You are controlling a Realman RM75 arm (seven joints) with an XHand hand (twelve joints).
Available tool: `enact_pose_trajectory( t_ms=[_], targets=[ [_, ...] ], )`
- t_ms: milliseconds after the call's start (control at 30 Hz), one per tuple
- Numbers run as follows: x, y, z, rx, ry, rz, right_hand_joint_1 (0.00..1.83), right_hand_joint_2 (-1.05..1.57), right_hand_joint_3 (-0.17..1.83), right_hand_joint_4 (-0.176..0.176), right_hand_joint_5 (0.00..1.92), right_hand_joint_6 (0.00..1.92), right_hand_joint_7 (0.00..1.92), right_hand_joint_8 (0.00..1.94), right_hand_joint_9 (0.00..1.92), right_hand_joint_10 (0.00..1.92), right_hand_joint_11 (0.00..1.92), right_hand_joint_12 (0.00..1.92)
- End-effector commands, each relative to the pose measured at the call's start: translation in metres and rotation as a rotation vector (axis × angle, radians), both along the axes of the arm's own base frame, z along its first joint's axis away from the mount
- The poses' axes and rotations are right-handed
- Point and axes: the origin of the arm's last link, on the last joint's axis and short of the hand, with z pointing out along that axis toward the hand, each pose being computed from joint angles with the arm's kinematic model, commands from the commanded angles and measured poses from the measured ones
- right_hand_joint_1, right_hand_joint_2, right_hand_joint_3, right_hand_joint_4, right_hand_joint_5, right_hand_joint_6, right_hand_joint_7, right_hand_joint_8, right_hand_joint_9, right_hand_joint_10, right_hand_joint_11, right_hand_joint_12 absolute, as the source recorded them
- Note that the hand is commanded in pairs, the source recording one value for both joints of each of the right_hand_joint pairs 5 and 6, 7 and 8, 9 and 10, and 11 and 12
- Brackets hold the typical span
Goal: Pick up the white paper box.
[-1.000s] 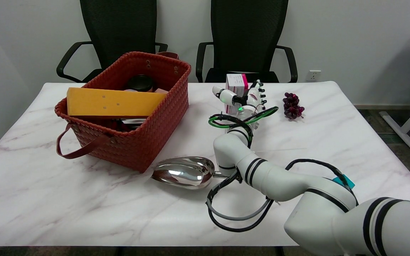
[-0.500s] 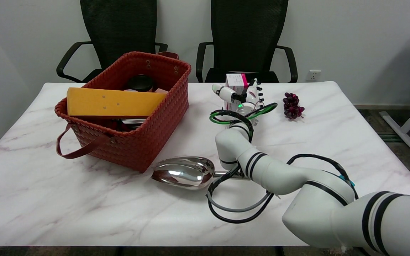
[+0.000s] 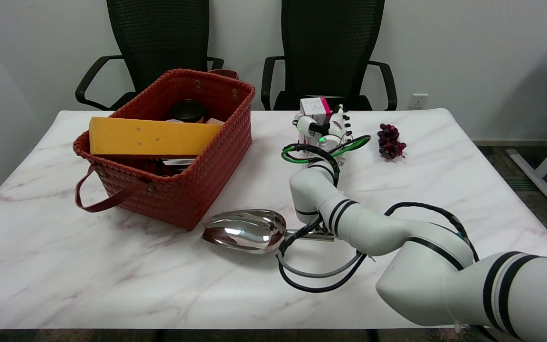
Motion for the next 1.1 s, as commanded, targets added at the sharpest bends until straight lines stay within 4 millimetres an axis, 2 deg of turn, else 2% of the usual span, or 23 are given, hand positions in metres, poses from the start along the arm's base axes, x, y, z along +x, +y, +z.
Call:
enact_pose_trajectory(
  t_ms=[33, 200, 267, 300, 400, 500, 533, 567, 667, 933, 1033, 1100],
  targets=[
    [-0.003, 0.0, 0.004, -0.009, -0.015, -0.01, 1.02, 1.12, 0.42, 0.0, 0.0, 0.0, 0.0, 0.0, 0.0, 0.0, 0.0, 0.0],
    [-0.004, 0.002, 0.005, -0.021, -0.012, -0.01, 1.03, 1.25, 0.59, 0.0, 0.0, 0.0, 0.0, 0.0, 0.0, 0.0, 0.0, 0.0],
    [-0.003, 0.002, 0.006, -0.03, -0.009, -0.008, 1.03, 1.28, 0.61, 0.0, 0.0, 0.0, 0.0, 0.0, 0.1, 0.1, 0.0, 0.0],
    [-0.002, 0.003, 0.007, -0.037, -0.006, -0.007, 1.03, 1.3, 0.63, 0.0, 0.0, 0.0, 0.07, 0.07, 0.17, 0.17, 0.03, 0.03],
    [0.0, 0.003, 0.007, -0.046, -0.003, 0.0, 1.03, 1.34, 0.68, 0.0, 0.03, 0.03, 0.37, 0.37, 0.37, 0.37, 0.26, 0.26],
    [0.002, 0.002, 0.008, -0.047, 0.001, 0.007, 1.03, 1.35, 0.71, 0.0, 0.32, 0.32, 0.62, 0.62, 0.56, 0.56, 0.39, 0.39],
    [0.003, 0.002, 0.008, -0.046, 0.003, 0.007, 1.03, 1.35, 0.72, 0.0, 0.49, 0.49, 0.71, 0.71, 0.63, 0.63, 0.46, 0.46],
    [0.002, 0.003, 0.008, -0.047, 0.002, 0.008, 1.03, 1.35, 0.73, 0.0, 0.54, 0.54, 0.73, 0.73, 0.66, 0.66, 0.47, 0.47],
    [0.002, 0.003, 0.008, -0.049, -0.01, 0.02, 1.03, 1.35, 0.75, 0.0, 0.64, 0.64, 0.79, 0.79, 0.7, 0.7, 0.51, 0.51],
    [0.008, 0.004, 0.01, -0.074, -0.009, 0.069, 1.03, 1.38, 0.76, 0.0, 0.73, 0.73, 0.84, 0.84, 0.74, 0.74, 0.57, 0.57],
    [0.017, 0.005, 0.01, -0.089, 0.018, 0.107, 1.01, 1.45, 0.71, 0.0, 0.88, 0.88, 0.99, 0.99, 0.86, 0.86, 0.87, 0.87],
    [0.023, 0.005, 0.011, -0.095, 0.031, 0.135, 1.03, 1.47, 0.69, 0.0, 0.95, 0.95, 1.05, 1.05, 0.94, 0.94, 0.99, 0.99]
  ],
)
